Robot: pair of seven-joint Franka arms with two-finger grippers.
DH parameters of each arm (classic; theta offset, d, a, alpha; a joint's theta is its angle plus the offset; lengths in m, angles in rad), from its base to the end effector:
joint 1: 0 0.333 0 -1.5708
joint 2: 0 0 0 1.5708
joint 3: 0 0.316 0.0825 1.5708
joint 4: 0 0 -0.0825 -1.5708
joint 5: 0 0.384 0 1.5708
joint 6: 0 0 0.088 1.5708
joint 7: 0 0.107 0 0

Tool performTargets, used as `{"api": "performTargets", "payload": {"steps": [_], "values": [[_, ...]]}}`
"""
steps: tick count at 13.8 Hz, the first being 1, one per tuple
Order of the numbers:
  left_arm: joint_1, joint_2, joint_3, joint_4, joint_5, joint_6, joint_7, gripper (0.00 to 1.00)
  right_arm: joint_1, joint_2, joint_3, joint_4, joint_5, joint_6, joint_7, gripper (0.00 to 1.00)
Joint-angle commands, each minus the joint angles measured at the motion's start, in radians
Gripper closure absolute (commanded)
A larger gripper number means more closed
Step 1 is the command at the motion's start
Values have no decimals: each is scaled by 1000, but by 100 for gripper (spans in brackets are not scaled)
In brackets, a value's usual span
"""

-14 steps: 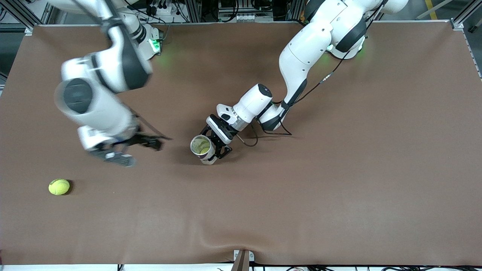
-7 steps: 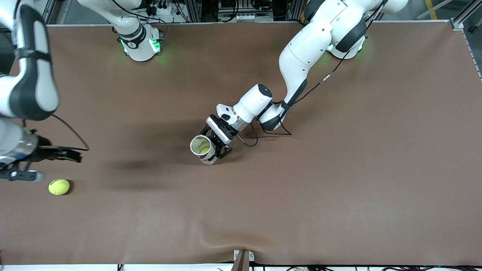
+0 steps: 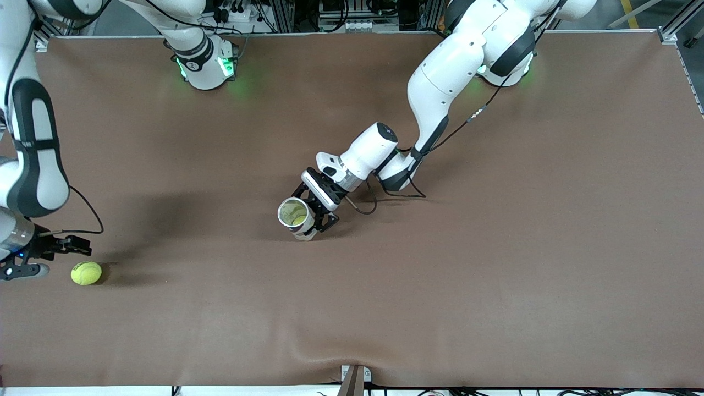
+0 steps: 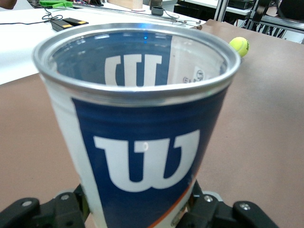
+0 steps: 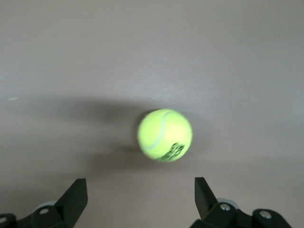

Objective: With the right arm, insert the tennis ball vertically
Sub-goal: 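Lower the right gripper and grasp the second yellow ball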

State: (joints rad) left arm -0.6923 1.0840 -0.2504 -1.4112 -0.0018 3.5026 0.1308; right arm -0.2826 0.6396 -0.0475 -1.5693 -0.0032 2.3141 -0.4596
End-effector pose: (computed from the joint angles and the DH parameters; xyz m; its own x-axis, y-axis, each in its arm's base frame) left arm 0.4951 -0.5705 0.1820 0.4002 -0.3351 0.8530 -0.7652 -0.6344 0.1098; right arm 0.6744 -0.2257 0.2781 0.9862 0.1445 0.0808 0.1386 -0.9876 0.0745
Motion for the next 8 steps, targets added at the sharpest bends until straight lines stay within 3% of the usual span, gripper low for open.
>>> {"api": "performTargets", "payload": {"steps": [1, 6, 8], "values": [[-13, 22, 11, 29, -23, 9, -7, 23, -18, 38, 23, 20, 5, 48, -25, 0], [-13, 22, 11, 29, -23, 9, -7, 23, -21, 127, 23, 20, 5, 232, -31, 0], [-13, 22, 11, 29, -23, 10, -7, 23, -27, 141, 23, 20, 6, 235, -42, 0]]}}
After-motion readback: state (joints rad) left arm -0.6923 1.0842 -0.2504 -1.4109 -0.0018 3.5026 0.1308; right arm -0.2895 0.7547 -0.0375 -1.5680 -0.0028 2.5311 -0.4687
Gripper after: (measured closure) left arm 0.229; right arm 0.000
